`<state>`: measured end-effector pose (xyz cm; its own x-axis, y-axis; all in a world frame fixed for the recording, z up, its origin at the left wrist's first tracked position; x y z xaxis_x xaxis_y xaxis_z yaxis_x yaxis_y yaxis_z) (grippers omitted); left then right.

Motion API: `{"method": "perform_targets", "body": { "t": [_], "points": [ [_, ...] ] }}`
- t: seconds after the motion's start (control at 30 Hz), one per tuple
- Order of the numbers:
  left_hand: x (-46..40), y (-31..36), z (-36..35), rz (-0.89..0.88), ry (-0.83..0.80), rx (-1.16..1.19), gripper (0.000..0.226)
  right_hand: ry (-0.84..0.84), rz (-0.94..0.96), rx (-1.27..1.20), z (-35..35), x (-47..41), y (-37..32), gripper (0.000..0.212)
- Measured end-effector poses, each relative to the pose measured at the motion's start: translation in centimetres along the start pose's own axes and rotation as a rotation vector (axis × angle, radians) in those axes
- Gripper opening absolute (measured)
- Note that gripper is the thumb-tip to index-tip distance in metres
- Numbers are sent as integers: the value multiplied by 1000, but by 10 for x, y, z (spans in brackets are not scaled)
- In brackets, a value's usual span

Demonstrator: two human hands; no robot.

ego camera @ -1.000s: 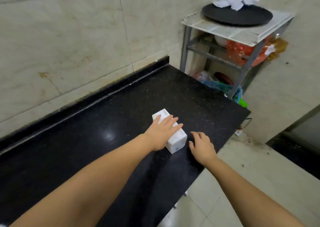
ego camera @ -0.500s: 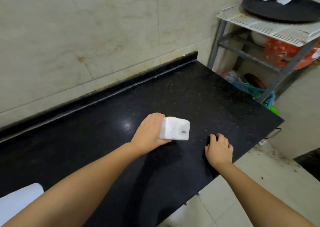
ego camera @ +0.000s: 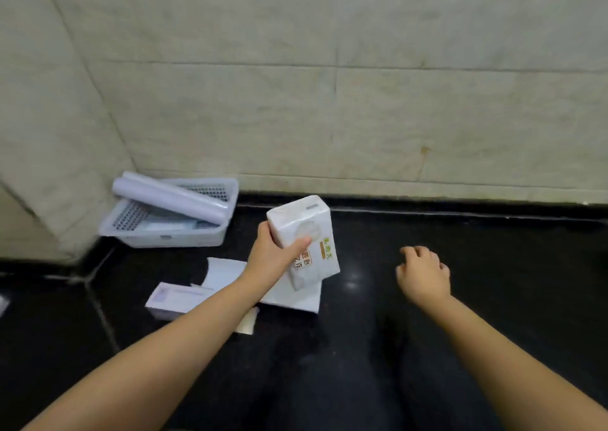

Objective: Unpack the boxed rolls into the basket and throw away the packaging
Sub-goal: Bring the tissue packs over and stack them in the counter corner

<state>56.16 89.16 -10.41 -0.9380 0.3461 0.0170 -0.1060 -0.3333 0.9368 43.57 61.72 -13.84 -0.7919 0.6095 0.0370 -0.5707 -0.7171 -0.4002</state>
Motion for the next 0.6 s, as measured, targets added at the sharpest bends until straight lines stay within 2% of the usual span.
{"method": "perform_targets", "body": {
  "t": [0.13, 0.3, 0.4, 0.6],
  "points": [
    [32, -64, 143, 177, 180, 284, 35, -39, 270, -47, -48, 25, -170, 43],
    [101, -143, 292, 329, 443, 424, 36, -126, 589, -55, -110, 83, -344, 39],
    [148, -184, 357, 389, 582, 459, 31, -207, 756, -19, -148, 115, -424, 37],
    [225, -263, 436, 565, 835, 533, 45, -380, 1044, 64, -236, 175, -555, 38]
  ]
}}
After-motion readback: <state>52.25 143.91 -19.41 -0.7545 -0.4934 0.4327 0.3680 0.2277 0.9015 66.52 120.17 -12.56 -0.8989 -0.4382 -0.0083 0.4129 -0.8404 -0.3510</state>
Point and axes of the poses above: each hand's wrist, its own x-axis away from the middle knuckle, its own z-axis out of the back of the hand, y = z × x, the point moved 10 cm from there along -x, towards the middle knuckle, and after that the axes turned 8 degrees about -x, right-handed, at the moved point
